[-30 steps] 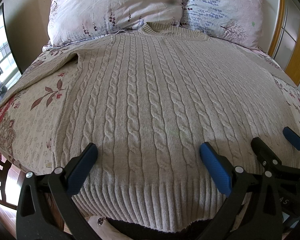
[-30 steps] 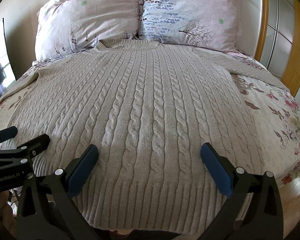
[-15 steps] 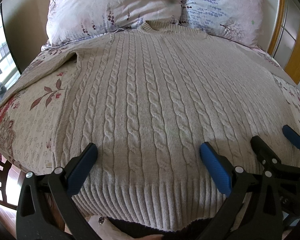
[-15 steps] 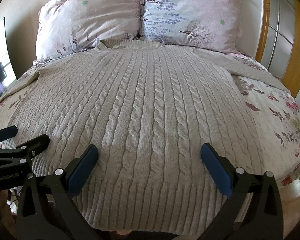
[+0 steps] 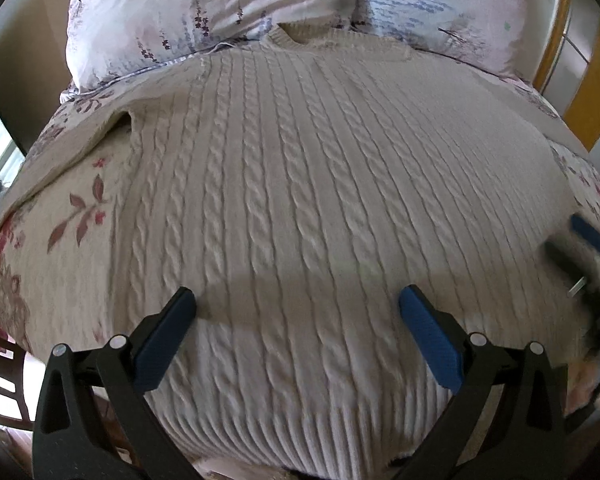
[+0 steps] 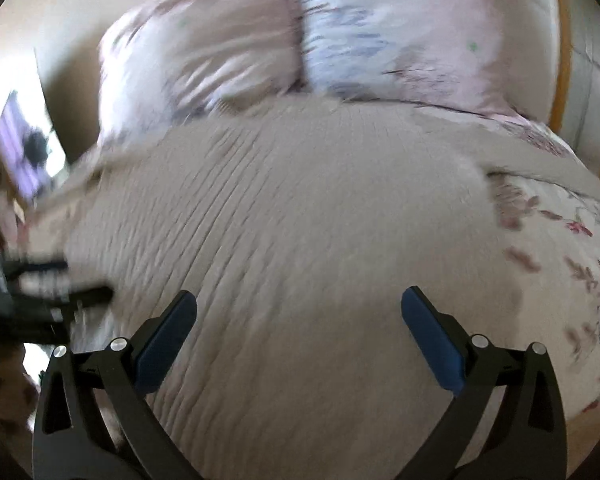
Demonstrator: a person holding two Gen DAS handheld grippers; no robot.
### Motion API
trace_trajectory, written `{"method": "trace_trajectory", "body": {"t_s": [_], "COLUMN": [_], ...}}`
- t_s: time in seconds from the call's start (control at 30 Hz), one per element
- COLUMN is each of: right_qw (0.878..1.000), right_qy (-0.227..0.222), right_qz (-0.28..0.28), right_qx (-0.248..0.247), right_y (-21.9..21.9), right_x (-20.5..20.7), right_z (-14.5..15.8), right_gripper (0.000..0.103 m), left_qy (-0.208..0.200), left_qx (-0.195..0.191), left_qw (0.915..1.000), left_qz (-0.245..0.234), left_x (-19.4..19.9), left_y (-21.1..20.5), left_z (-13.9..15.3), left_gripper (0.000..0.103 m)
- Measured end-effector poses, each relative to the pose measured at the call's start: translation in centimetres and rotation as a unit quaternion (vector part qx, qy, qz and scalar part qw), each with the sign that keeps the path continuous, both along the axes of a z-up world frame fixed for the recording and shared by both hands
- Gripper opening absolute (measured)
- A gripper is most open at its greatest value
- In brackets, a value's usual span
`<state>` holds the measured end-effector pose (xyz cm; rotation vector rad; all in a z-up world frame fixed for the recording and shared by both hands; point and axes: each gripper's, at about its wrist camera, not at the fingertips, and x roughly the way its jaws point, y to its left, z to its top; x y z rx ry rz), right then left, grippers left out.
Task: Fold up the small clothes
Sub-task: 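Grasp the sweater sleeve cuff with the right gripper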
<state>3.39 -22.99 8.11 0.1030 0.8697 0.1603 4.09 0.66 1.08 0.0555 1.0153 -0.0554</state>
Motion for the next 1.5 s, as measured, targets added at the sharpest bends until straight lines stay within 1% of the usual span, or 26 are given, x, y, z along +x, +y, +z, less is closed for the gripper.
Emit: {"method": "trace_trajectory", "body": {"t_s": [0.07,0.17,0.2,0.23,0.27,0.3,0.33,0.37,0.4,0.47,0.53,0.6,0.67,0.77,0.83,0.9,0.97,1.0,1.07,1.1,1.13,1.23,1.27,1.3,1.4,1.5], "right_qw": [0.998,0.989,0.985,0.978,0.970,0.957,0.947,0.935,0.920,0.899,0.879,0.871,0.868,0.860,0.850,0.843,0.839,0.839,0.843,0.847,0.853,0.879,0.891,0.898,0.930,0.955], "right_qy": [-0.007,-0.004,-0.001,0.009,0.020,0.043,0.057,0.070,0.085,0.102,0.114,0.114,0.102,0.091,0.083,0.075,0.066,0.064,0.064,0.065,0.064,0.040,0.026,0.014,-0.025,-0.052], "right_qz": [-0.046,-0.124,-0.143,-0.179,-0.207,-0.248,-0.270,-0.292,-0.319,-0.354,-0.382,-0.394,-0.402,-0.420,-0.441,-0.458,-0.468,-0.469,-0.471,-0.470,-0.467,-0.446,-0.432,-0.422,-0.356,-0.282], "right_qx": [0.037,0.084,0.094,0.110,0.123,0.147,0.163,0.186,0.214,0.239,0.262,0.269,0.272,0.275,0.275,0.273,0.269,0.268,0.252,0.240,0.224,0.162,0.139,0.126,0.088,0.075], "right_y": [-3.7,-10.1,-11.6,-14.3,-16.3,-19.0,-20.6,-22.3,-24.3,-26.5,-28.1,-28.7,-29.4,-30.9,-32.1,-33.2,-33.8,-33.9,-33.9,-33.8,-33.6,-31.9,-30.9,-30.3,-26.1,-21.3], "right_x": [1.8,4.9,5.6,6.9,7.7,8.8,9.2,9.7,10.2,10.6,10.8,11.0,11.7,12.2,12.1,11.8,11.6,11.5,11.6,11.8,12.0,12.9,13.2,13.2,14.5,15.4], "right_z": [1.8,3.1,3.2,3.1,2.8,2.1,1.4,0.7,-0.4,-1.8,-3.1,-3.8,-4.2,-4.5,-4.9,-5.0,-5.1,-5.2,-5.0,-4.9,-4.7,-3.0,-2.0,-1.4,1.4,3.4], "right_gripper": [0.102,0.100,0.093,0.083,0.077,0.067,0.061,0.058,0.055,0.051,0.050,0.048,0.047,0.036,0.025,0.021,0.018,0.016,0.014,0.013,0.012,0.011,0.011,0.011,0.011,0.011], "left_qy": [-0.007,-0.024,-0.033,-0.042,-0.050,-0.059,-0.069,-0.078,-0.084,-0.095,-0.098,-0.092,-0.084,-0.076,-0.074,-0.075,-0.074,-0.073,-0.070,-0.067,-0.064,-0.062,-0.062,-0.063,-0.066,-0.069], "left_qx": [0.007,0.014,0.018,0.020,0.021,0.021,0.020,0.015,0.010,-0.015,-0.037,-0.041,-0.035,-0.034,-0.036,-0.036,-0.038,-0.039,-0.046,-0.054,-0.064,-0.091,-0.095,-0.099,-0.106,-0.113], "left_qw": [0.9999,0.9996,0.9993,0.9989,0.9985,0.9980,0.9974,0.9968,0.9964,0.9953,0.9943,0.9949,0.9958,0.9963,0.9963,0.9963,0.9963,0.9963,0.9962,0.9960,0.9955,0.9936,0.9932,0.9929,0.9920,0.9910], "left_qz": [0.007,0.008,0.008,0.006,0.004,0.003,0.001,-0.001,-0.003,-0.008,-0.015,-0.013,-0.013,-0.019,-0.024,-0.024,-0.024,-0.024,-0.023,-0.023,-0.026,-0.027,-0.026,-0.024,-0.020,-0.018], "left_x": [1.3,3.0,3.7,4.3,4.9,5.6,6.2,6.9,7.7,8.9,10.0,11.2,12.2,13.3,13.8,14.1,14.6,14.7,15.2,15.4,15.6,15.8,15.9,16.0,16.2,16.3], "left_y": [0.4,0.9,1.1,1.2,1.3,1.4,1.5,1.7,1.8,2.2,2.6,2.5,2.4,2.4,2.4,2.5,2.6,2.7,2.8,3.0,3.2,3.7,3.8,4.0,4.4,4.6], "left_z": [0.6,1.8,2.4,2.9,3.4,3.9,4.3,4.6,4.8,5.2,5.3,5.1,4.6,4.0,3.7,3.5,3.3,3.2,3.0,2.9,2.8,2.5,2.4,2.3,2.3,2.3], "left_gripper": [0.101,0.101,0.101,0.101,0.101,0.101,0.101,0.101,0.101,0.101,0.101,0.101,0.101,0.101,0.101,0.101,0.101,0.101,0.101,0.101,0.101,0.101,0.101,0.101,0.101,0.101]}}
